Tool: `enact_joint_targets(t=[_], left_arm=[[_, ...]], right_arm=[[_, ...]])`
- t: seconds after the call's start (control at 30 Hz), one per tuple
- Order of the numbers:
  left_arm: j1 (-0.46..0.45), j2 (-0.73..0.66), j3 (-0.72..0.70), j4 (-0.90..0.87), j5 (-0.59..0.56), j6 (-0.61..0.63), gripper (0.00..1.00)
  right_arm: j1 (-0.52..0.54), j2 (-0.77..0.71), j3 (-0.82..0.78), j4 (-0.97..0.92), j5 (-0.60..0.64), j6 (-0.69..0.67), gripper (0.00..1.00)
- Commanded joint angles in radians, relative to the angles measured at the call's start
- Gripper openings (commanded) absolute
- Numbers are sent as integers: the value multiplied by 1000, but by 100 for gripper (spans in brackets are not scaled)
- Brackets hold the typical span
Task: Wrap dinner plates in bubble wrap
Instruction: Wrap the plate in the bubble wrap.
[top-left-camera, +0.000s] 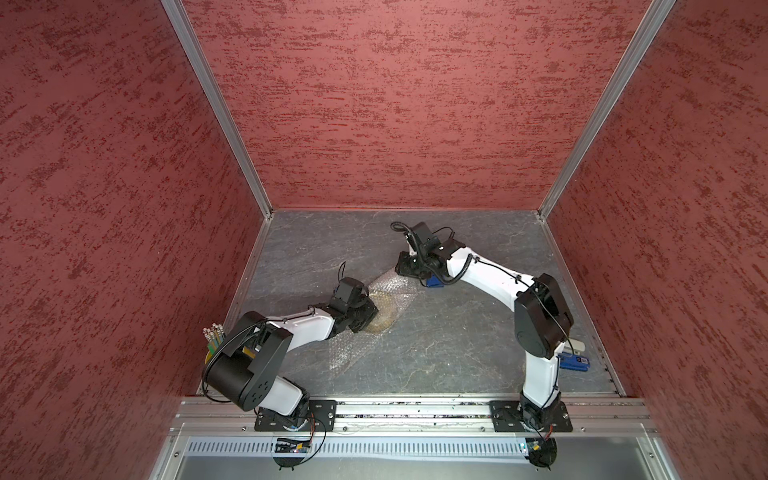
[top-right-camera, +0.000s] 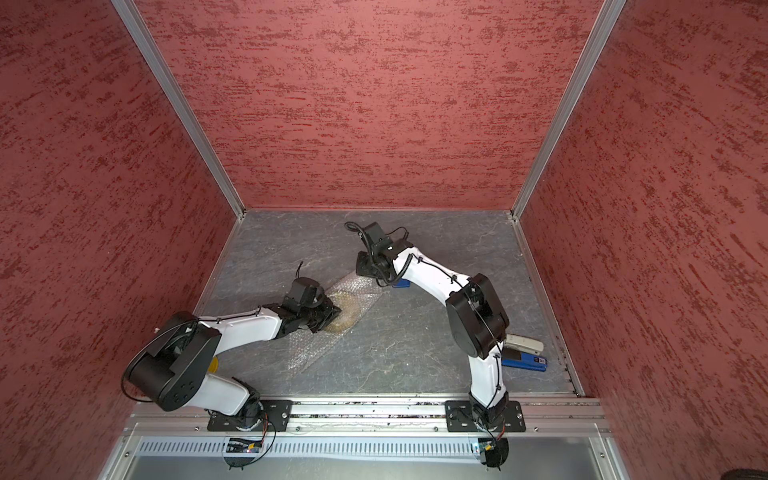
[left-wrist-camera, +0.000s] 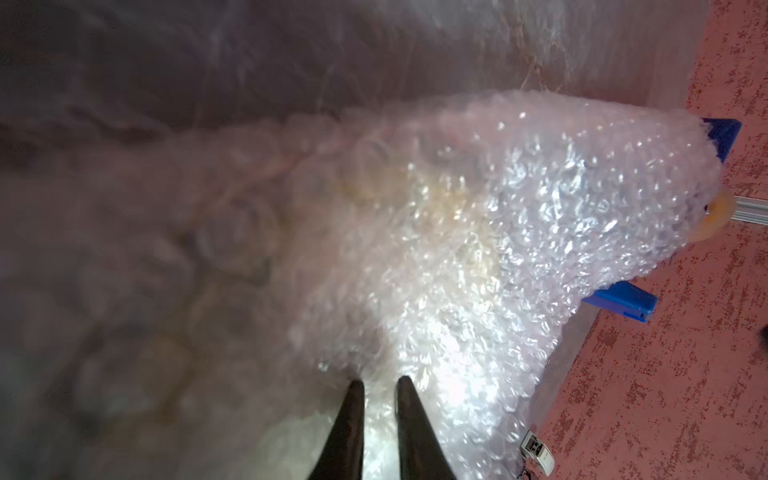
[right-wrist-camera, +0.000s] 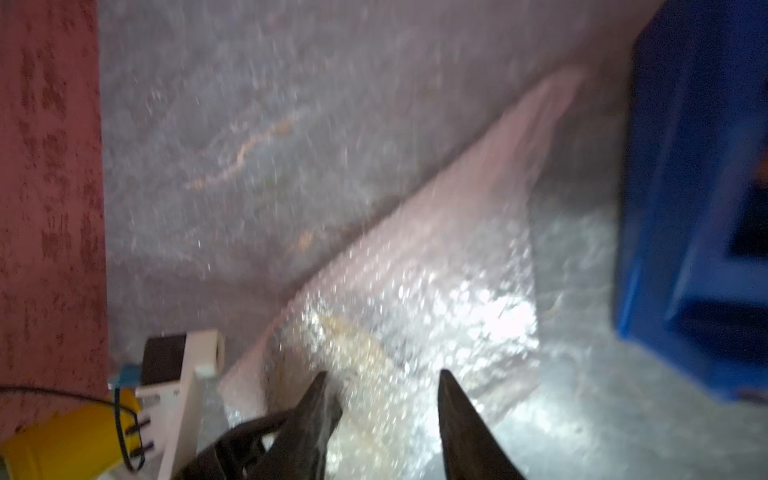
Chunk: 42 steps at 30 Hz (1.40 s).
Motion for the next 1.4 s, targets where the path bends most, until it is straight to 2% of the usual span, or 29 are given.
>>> enact_joint_targets(t=[0.0,0.13,0.43,0.57,0.8,0.83,0.97,1.07,1.23,1.37], left_arm=[[9,-7,-22,-51,-10,3,18],[13,-2,-17,-53,-9,5,18],[15,6,-32,-51,-13,3,18],[15,8,-40,-44,-14,0,17],[13,12,-50,-39,-18,-2,17],[13,10,-52,-39,-17,0,17],[13,4,-57,-39,-21,0,17],[13,8,-58,-36,-21,1,16],[8,10,-56,-32,-24,-2,16],[7,14,-56,-30,-25,-3,16]], right_arm=[[-37,101,83,-75,81,-77,48],[-70,198,180,-46,57,-122,53],[-115,377,362,-64,-10,-158,52],[-115,453,445,-130,20,-167,49],[-128,486,454,-135,36,-166,41],[-129,490,456,-140,37,-166,39],[-128,496,467,-160,39,-168,16],[-128,472,490,-170,35,-173,7],[-117,380,507,-163,-5,-168,0],[-88,283,454,-132,-63,-126,0]])
